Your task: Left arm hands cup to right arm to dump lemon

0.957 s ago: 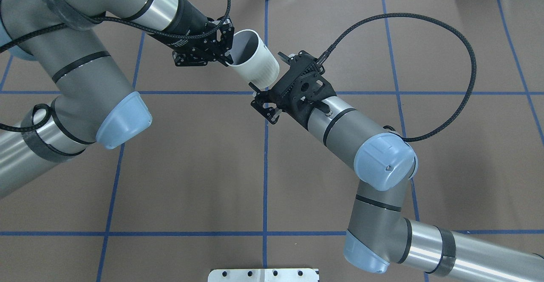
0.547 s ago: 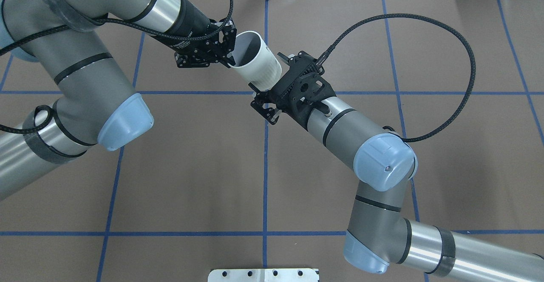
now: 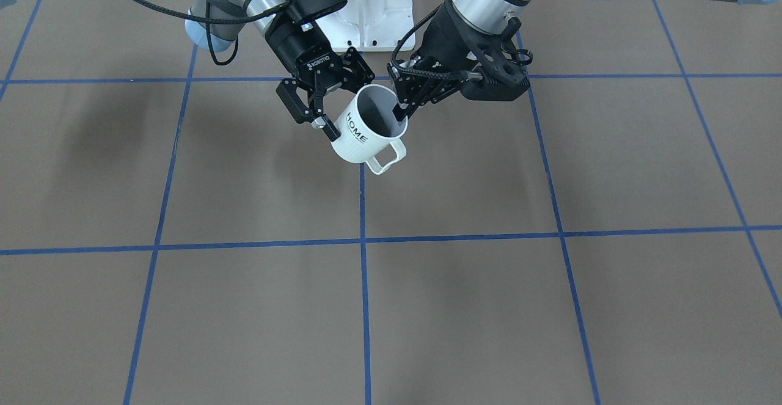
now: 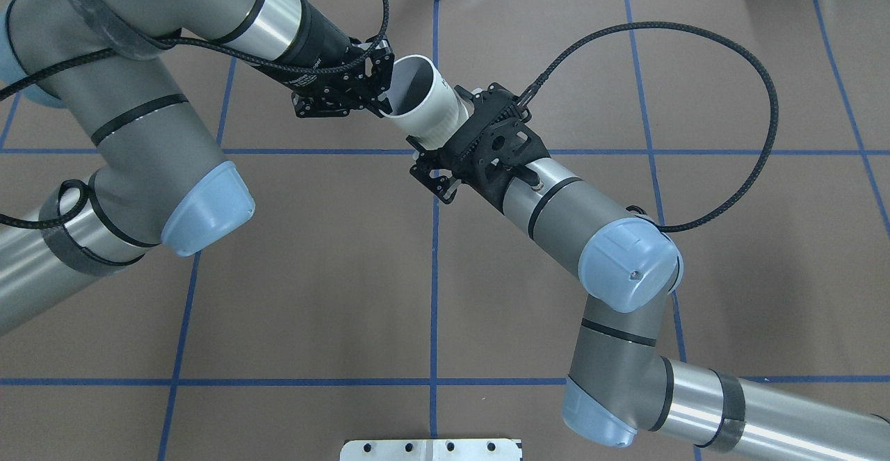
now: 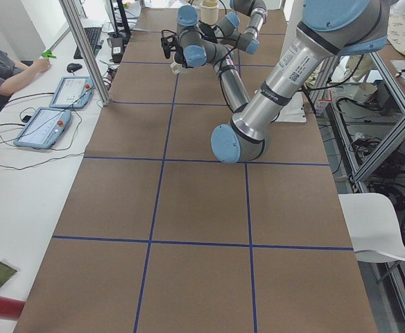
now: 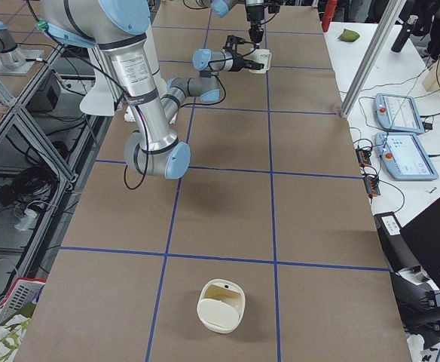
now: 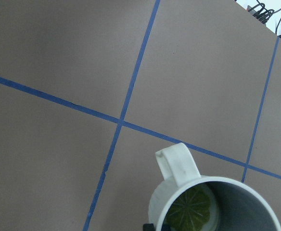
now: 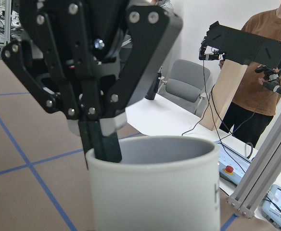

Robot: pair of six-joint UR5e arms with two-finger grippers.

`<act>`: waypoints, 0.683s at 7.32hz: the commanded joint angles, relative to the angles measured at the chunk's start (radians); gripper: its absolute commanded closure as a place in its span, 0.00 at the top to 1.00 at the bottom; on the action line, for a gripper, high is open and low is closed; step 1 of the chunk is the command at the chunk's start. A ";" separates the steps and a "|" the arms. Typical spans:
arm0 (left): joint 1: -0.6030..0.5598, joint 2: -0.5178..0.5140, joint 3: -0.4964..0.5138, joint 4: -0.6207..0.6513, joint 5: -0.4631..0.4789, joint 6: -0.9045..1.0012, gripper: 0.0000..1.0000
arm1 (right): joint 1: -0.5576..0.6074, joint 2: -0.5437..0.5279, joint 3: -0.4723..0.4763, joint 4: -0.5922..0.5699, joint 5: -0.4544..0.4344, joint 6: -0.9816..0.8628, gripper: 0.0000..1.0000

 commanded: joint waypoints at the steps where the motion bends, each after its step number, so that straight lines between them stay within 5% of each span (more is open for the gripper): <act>1: 0.008 -0.002 -0.005 0.000 -0.001 -0.001 0.00 | -0.001 0.000 0.000 0.000 -0.002 0.000 0.90; 5: 0.024 -0.012 -0.010 0.000 -0.001 -0.019 0.00 | -0.003 0.000 0.001 0.005 -0.003 0.000 0.91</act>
